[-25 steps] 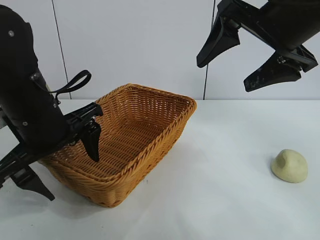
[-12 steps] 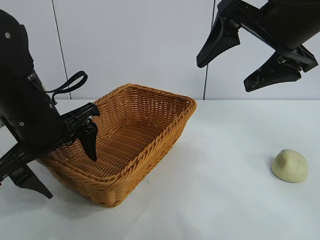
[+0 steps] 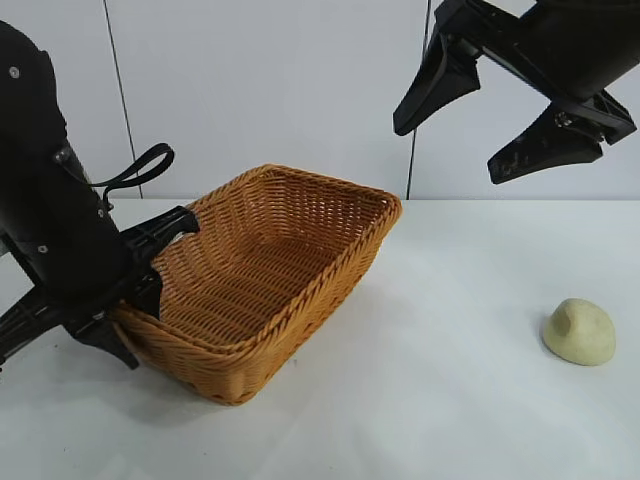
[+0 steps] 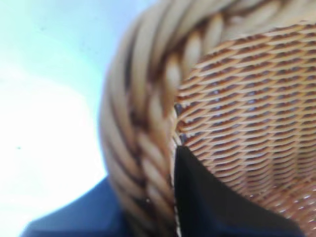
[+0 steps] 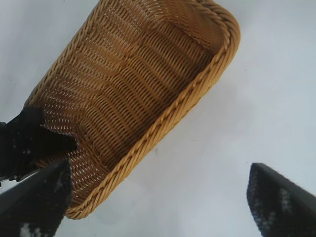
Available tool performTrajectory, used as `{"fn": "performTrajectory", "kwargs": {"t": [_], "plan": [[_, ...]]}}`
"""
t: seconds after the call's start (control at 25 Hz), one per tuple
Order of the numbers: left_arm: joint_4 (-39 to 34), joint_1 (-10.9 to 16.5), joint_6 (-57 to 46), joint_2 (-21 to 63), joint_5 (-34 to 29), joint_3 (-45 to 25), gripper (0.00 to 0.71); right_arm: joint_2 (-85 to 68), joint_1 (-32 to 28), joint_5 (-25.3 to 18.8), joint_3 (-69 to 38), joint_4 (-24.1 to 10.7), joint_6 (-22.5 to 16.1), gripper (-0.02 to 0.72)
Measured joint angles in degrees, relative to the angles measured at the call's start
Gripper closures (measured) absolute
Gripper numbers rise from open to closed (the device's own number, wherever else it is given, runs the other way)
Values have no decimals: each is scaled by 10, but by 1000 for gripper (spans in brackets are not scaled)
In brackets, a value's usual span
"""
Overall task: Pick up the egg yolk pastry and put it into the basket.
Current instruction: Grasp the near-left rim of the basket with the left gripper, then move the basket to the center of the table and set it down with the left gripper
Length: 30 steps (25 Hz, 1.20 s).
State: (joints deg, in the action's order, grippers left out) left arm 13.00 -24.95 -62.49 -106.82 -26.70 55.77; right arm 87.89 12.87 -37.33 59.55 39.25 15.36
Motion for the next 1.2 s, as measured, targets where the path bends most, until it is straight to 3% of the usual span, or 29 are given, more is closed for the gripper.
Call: {"fn": "performTrajectory", "kwargs": {"t": [0.44,0.8,1.2], "plan": [[2,9,41,9,-45,28,627,0,0,0,0,0,0,12],[56,75,215,14,-129,102,627,0,0,-1,0,0,0,12],[65,83,369,-19,-205,184,627,0,0,-1,0,0,0,12]]}}
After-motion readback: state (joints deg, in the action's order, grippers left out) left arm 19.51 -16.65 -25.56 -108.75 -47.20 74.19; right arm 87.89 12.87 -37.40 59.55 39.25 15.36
